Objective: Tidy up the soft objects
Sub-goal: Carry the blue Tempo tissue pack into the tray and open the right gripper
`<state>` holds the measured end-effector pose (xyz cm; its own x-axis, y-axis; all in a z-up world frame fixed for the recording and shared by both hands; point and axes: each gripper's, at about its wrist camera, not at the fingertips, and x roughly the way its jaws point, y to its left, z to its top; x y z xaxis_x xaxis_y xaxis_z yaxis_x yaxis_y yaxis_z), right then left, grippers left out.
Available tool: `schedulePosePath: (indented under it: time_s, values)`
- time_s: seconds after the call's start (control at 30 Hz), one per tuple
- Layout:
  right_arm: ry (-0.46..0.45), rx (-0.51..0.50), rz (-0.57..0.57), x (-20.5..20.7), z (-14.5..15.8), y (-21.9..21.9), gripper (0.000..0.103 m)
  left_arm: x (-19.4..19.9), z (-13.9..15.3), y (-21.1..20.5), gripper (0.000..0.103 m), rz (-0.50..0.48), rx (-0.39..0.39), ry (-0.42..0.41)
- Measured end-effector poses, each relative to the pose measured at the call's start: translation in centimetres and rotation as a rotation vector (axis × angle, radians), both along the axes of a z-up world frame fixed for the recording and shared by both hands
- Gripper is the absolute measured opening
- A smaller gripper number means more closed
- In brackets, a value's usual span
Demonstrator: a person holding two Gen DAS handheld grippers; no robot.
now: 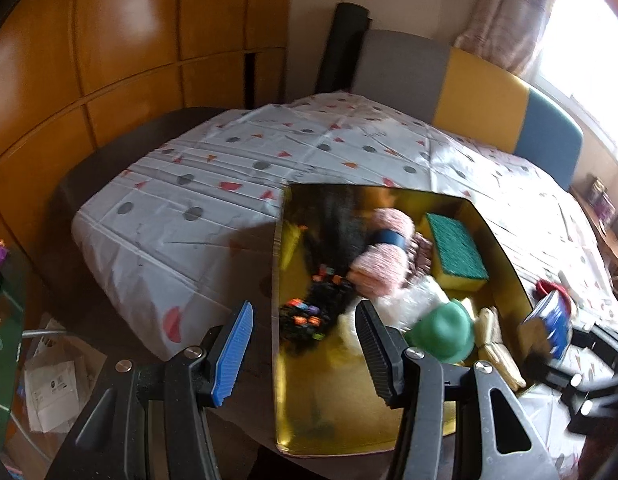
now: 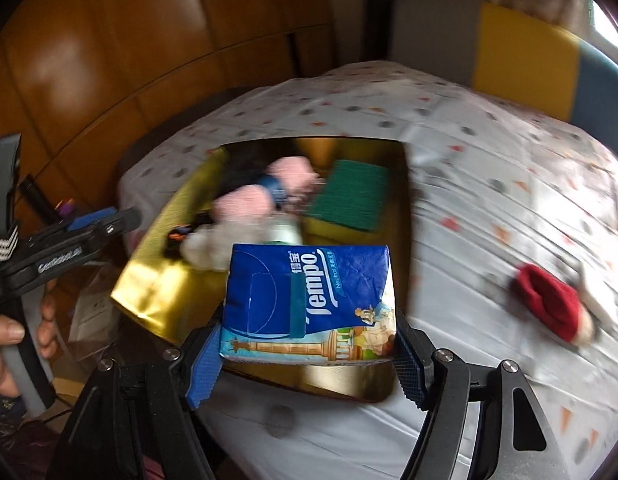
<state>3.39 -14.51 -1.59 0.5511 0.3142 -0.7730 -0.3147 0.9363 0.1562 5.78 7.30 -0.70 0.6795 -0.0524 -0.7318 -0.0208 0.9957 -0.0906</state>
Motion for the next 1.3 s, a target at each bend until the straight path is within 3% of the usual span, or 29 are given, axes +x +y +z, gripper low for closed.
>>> schedulePosePath:
  time_s: [0.13, 0.23, 0.43, 0.63, 0.9, 1.3]
  values:
    - [0.043, 0.003, 0.066, 0.9, -1.4, 3.8, 0.073, -0.1, 0.0, 1.7, 0.054, 0.044, 0.006, -0.001]
    - [0.134, -0.019, 0.104, 1.8, -3.5, 6.2, 0.073, -0.2, -0.5, 2.4, 0.054, 0.056, 0.010, 0.009]
    - [0.219, 0.009, 0.091, 3.0, -6.2, 8.3, 0.077, -0.1, -1.0, 2.1, 0.054, 0.047, 0.018, 0.026]
    - [0.215, 0.005, 0.038, 3.1, -6.8, 6.9, 0.082, -0.3, -0.7, 1.4, 0.054, 0.025, 0.032, 0.010]
    - [0.171, 0.058, -0.015, 2.1, -5.3, 4.2, 0.083, -0.5, -0.8, 0.5, 0.054, 0.005, 0.041, 0.013]
    - [0.100, 0.051, -0.066, 1.2, -3.1, 1.9, 0.087, -0.9, 0.0, -1.2, 0.054, -0.045, 0.065, -0.005]
